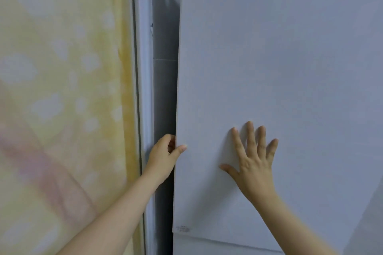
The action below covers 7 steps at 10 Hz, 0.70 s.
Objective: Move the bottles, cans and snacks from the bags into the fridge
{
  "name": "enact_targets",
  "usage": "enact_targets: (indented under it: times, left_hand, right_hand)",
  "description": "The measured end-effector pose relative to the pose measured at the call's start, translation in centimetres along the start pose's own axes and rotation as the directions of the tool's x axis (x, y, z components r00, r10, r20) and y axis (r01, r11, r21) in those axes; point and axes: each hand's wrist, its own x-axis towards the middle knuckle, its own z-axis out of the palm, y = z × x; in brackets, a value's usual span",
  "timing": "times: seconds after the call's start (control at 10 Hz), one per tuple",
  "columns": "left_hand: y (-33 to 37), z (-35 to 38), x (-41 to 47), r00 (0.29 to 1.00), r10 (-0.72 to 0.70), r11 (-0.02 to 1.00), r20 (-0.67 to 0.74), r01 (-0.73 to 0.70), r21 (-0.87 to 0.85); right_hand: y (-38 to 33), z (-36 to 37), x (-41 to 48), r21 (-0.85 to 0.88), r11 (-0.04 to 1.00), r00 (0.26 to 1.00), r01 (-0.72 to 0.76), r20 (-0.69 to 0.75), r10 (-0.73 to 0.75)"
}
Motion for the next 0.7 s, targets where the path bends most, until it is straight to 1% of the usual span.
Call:
enact_targets:
  times: [0.2, 0.4, 0.5, 0.6, 0.7]
  left_hand:
    - [-1.6, 1.1, 2.8, 1.000, 0.016, 0.998, 0.005, -0.015, -0.064]
    - [-2.1, 1.1, 3.1, 0.999, 0.040, 0.995, 0.016, -0.039, -0.089]
    - [-1.7, 0.9, 3.0, 0.999, 0.025, 0.996, 0.024, -0.023, -0.087]
    - [-0.5, 0.4, 2.3, 0.999, -0.031, 0.999, -0.014, 0.030, -0.028]
    - [1.0, -0.6, 1.0, 0.994, 0.018, 0.999, -0.108, -0.021, -0.028]
  right_hand:
    - [0.6, 2.7, 0.8, -0.034, 0.999, 0.997, 0.008, -0.074, -0.010]
    - [0.6, 2.8, 0.8, -0.052, 0.999, 0.997, 0.013, -0.071, -0.016]
    - [0.3, 2.2, 0.8, -0.081, 0.997, 0.998, 0.009, -0.067, -0.014]
    - [-0.4, 1.1, 0.7, -0.059, 0.998, 1.000, -0.016, 0.003, 0.016]
    - [-0.6, -1.1, 0.4, 0.081, 0.995, 0.995, -0.051, 0.094, 0.044]
